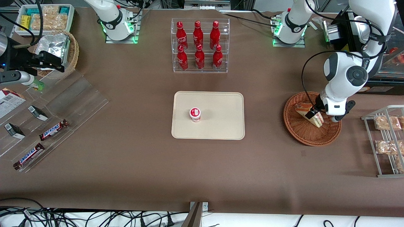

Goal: Place sandwich from basket to tray
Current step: 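Close the left gripper on the sandwich and lift it from the basket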

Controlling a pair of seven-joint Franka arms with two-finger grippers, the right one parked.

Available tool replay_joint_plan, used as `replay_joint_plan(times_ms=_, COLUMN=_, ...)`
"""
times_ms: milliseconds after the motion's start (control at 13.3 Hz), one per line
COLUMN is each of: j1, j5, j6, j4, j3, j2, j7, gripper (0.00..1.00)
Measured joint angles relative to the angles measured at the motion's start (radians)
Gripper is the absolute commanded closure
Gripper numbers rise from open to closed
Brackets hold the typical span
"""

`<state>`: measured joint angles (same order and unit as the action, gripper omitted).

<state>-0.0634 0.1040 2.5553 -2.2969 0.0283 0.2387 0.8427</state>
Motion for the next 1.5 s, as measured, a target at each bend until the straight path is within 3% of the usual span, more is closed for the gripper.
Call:
replay_joint_plan(times_ms=150, j1=0.007, j5=0.000, j6=0.012, j4=0.000, j3=0.005, j2=0.011, j7=0.030, gripper=0.99)
replay_joint_plan(times_ms=600, j1=0.012, j5=0.020, j6=-0.019, j4=0.013, j3=0.006, j2=0.001, j7=0.014, gripper=1.00)
replay_joint_plan(times_ms=1050, j1=0.013, j5=0.033, j6=-0.478, j4=0.272, j3=0.065, j2=-0.092, j7=-0.110, gripper=1.00)
replay_joint_plan(times_ms=1500, j1=0.018, j5=-0.004, j6=-0.644, j4=0.430, j3=0.232, j2=-0.093, j7=-0.199, gripper=1.00)
